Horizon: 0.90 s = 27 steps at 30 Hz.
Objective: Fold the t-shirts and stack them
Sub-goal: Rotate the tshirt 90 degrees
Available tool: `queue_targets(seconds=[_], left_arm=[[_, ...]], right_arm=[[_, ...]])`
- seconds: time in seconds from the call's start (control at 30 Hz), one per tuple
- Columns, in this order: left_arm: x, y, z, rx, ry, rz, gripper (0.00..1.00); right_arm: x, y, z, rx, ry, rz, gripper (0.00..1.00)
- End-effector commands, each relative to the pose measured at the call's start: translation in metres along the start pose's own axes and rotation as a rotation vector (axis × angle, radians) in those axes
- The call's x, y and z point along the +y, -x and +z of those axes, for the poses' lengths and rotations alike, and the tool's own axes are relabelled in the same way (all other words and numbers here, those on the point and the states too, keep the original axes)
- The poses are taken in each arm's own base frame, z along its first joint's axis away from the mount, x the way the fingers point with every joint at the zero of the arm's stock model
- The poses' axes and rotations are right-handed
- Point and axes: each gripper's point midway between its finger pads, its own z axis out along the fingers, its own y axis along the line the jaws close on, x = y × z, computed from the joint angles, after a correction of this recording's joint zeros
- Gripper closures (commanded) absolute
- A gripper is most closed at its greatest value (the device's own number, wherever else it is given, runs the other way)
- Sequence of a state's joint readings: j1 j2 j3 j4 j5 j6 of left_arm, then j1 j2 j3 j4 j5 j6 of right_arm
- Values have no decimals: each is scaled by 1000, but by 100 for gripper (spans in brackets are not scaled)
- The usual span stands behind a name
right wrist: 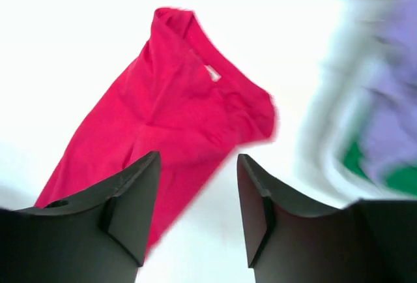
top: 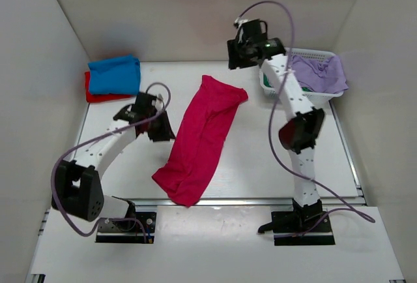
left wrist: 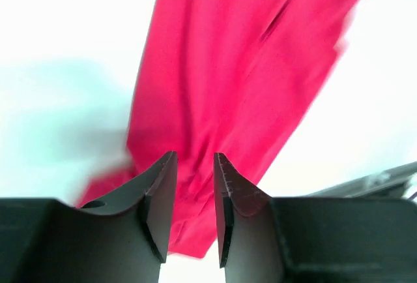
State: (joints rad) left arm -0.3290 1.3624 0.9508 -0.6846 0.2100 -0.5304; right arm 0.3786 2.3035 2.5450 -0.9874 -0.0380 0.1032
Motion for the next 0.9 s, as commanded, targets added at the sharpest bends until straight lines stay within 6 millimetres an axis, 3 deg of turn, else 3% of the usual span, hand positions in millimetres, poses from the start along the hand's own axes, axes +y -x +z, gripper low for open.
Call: queue_targets(seconds=[0.0,0.03,0.13,0.17,0.23,0.37,0.47,0.6,0.7,0.83,0.87], left_arm=[[-43,72,-6,-118,-125,128,61],[-49,82,-3,-130,-141,159,61],[-76,134,29,-135,-181,220,61],[-83,138,35,-125,-203,237,61],[-97,162,57,-137,-236,255,60],[-112,191,93,-143,-245,320,60],[-119,188,123,-90,-234,371,59],[-126,196,149,-97,-217,396,58],[-126,200,168,-66,-213,397,59],[-125,222,186,-76,-193,394,59],[-122,216,194,-51,-210,366,59]], right_arm=[[10,0,-75,-21,-48,-30,53],[14,-10,-77,0,-49,-37,56],[60,-78,-89,80,-14,-111,66],[64,-91,-89,94,-1,-108,72],[91,-136,-97,105,99,-105,79],[132,-194,-108,125,282,-71,91],[162,-235,-112,199,423,-58,93],[189,-272,-111,238,497,-86,93],[214,-278,-117,234,600,-60,91],[239,-298,-115,274,675,-85,84],[244,-303,-113,287,693,-91,83]])
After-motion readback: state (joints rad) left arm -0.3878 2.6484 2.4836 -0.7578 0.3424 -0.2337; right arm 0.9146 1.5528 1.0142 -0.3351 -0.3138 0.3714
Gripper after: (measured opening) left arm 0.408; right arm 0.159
